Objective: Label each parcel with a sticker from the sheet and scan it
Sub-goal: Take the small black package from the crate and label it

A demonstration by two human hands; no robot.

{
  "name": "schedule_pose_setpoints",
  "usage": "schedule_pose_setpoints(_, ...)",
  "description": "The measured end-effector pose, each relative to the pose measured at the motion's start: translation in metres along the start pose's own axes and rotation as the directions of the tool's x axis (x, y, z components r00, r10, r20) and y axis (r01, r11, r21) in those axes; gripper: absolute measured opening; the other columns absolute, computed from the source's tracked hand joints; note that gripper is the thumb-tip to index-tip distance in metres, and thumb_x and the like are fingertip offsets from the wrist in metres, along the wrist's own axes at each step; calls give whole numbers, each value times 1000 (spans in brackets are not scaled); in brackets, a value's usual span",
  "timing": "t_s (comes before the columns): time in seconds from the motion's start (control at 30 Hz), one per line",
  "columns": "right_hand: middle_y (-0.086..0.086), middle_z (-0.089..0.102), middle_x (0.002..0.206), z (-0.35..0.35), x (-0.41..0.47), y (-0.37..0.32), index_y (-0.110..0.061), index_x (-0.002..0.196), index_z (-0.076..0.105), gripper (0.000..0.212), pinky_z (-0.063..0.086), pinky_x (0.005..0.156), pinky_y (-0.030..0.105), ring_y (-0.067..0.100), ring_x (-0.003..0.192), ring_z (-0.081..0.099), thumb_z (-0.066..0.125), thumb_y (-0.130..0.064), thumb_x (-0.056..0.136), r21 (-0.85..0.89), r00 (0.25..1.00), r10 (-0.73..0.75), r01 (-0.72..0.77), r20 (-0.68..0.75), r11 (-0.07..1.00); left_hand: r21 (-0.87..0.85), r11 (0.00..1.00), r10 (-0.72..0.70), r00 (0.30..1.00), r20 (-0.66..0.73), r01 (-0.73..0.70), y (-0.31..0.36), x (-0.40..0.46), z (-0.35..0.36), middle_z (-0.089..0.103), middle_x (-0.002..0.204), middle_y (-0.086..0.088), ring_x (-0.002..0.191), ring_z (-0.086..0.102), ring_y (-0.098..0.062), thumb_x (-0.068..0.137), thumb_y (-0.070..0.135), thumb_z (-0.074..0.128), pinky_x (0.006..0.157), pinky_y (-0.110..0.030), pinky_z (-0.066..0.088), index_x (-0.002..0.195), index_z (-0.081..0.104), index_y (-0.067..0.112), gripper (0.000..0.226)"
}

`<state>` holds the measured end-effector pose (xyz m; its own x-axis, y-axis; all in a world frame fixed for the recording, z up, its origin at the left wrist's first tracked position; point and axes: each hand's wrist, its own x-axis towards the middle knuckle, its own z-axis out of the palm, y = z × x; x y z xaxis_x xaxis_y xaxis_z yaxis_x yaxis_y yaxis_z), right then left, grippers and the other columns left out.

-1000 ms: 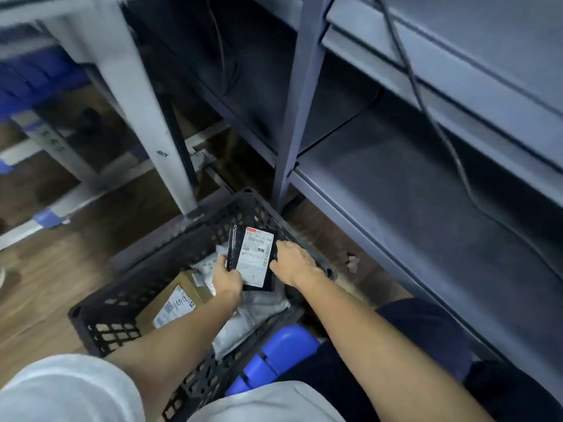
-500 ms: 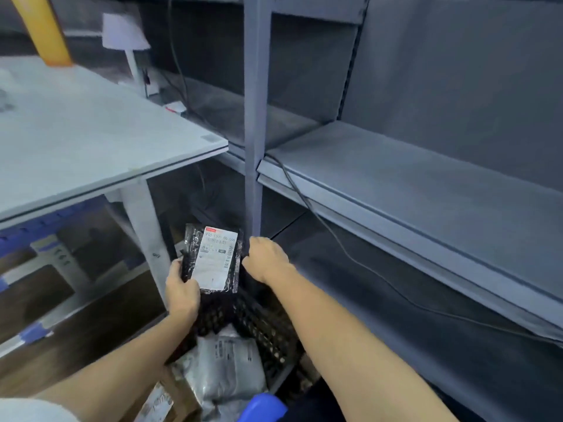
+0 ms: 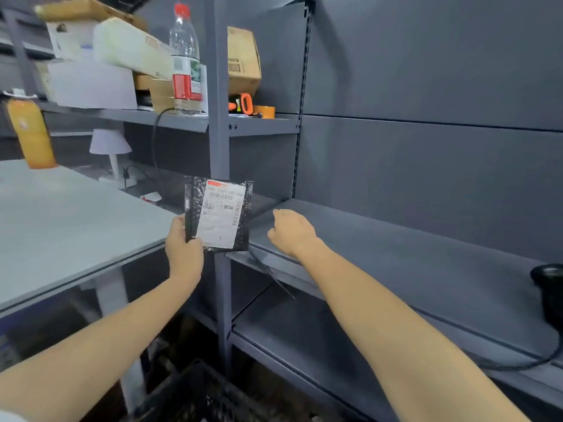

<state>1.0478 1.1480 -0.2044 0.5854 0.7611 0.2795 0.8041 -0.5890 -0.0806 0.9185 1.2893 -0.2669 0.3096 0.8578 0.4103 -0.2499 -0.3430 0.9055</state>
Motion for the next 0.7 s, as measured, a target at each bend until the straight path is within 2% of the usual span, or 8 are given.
schedule_pose_setpoints(0.1,14,53,128,-20,-7,32,-1,120,49,29,36,94,33,29,118,48,40,-15,96,-43,996,78,-79,-34,996,-55,998,21,996,87,-16,19,-2,45,64,96,9,89,60,-1,79,-22,37,74,-18,50,107,52,19,52)
schedule_pose_setpoints(0.33,13,51,131,-56,-50,132,-2,123,47,31,34,98,32,29,121,46,38,-16,97,-143,946,312,-322,-89,936,-108,993,-9,949,316,46,32,-39,154,65,92,6,83,60,-12,79,-21,39,73,-26,48,108,53,19,51)
schedule_pose_setpoints(0.43,12,51,131,-68,-79,175,-3,123,46,31,34,98,32,28,121,46,38,-17,97,-172,896,430,-443,-109,880,-138,984,-44,908,417,111,35,-64,196,66,99,1,89,61,-15,79,-20,40,79,-27,49,113,54,13,49)
schedule_pose_setpoints(0.57,11,50,132,-81,-122,224,-3,123,46,31,34,98,32,28,121,46,38,-19,98,-185,802,576,-597,-159,781,-146,969,-89,832,548,200,40,-101,245,67,93,-2,85,61,-19,77,-20,42,80,-30,49,107,56,14,47)
schedule_pose_setpoints(0.7,13,50,133,-88,-165,264,-3,124,46,33,34,100,34,29,123,46,39,-21,97,-214,704,685,-710,-189,671,-178,959,-47,740,671,222,49,-135,285,65,101,-2,92,60,-18,77,-23,47,87,-30,49,106,56,13,47)
